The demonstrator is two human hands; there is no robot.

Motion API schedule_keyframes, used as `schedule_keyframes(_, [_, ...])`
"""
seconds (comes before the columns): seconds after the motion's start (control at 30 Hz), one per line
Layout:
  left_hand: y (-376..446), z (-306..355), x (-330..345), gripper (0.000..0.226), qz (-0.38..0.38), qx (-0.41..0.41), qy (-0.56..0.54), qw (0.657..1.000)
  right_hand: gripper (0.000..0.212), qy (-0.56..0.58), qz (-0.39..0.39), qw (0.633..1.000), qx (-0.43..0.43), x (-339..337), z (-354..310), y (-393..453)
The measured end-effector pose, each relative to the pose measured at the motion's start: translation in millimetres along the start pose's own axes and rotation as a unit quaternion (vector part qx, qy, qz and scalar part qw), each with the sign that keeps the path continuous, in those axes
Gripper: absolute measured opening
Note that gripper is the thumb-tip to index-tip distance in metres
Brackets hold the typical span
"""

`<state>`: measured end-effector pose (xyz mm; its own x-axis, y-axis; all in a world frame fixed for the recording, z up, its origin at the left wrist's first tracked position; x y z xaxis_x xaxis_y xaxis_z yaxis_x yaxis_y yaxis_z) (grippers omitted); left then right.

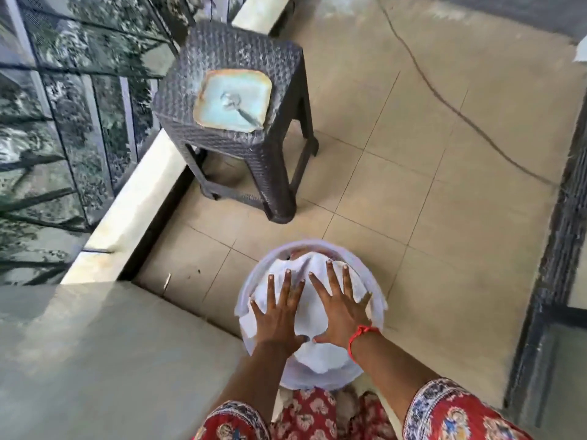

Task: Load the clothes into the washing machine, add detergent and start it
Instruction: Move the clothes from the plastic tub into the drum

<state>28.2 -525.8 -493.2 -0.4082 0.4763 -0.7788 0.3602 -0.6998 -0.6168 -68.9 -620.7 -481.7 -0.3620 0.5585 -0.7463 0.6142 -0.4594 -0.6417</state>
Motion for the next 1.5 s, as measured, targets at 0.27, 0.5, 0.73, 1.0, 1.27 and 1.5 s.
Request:
schedule_keyframes(0.27, [54,-10,43,0.127,0.029,-0.002,-0.007,1.000,0.128,0.077,-0.003,0.996,0.039,69,-5,52])
schedule_keyframes(0.5, [68,-14,53,0.090,0.035,0.027,0.001,0.999,0.078,0.037,0.025,0.998,0.049,85,-10,70])
schedule_keyframes(0.73, [39,-3,30,0.068,0.054,0.023,-0.010,0.998,0.051,0.083,0.065,0.994,0.020,58,-16,45])
schedule_keyframes(1.0, [-33,13,-47,0.059,0.037,0.019,-0.047,0.998,0.047,-0.020,0.103,0.992,-0.068,-16,-33,-19])
schedule_keyframes(1.27, [-107,32,-130,0.079,0.051,0.011,-0.055,0.997,0.051,0.092,0.095,0.991,-0.020,-105,-43,-98])
schedule_keyframes(1.5, [-172,51,-225,0.073,0.143,-0.014,-0.047,0.989,0.020,0.175,0.142,0.969,-0.105,-184,-55,-155])
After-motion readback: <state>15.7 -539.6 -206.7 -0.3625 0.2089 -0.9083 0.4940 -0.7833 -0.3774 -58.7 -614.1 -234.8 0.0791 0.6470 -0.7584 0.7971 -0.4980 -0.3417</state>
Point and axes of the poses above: each hand's wrist, its own y-axis towards the middle knuckle, its own x-axis out of the palm, z = x × y, the point moved 7 cm from there along y, towards the middle knuckle
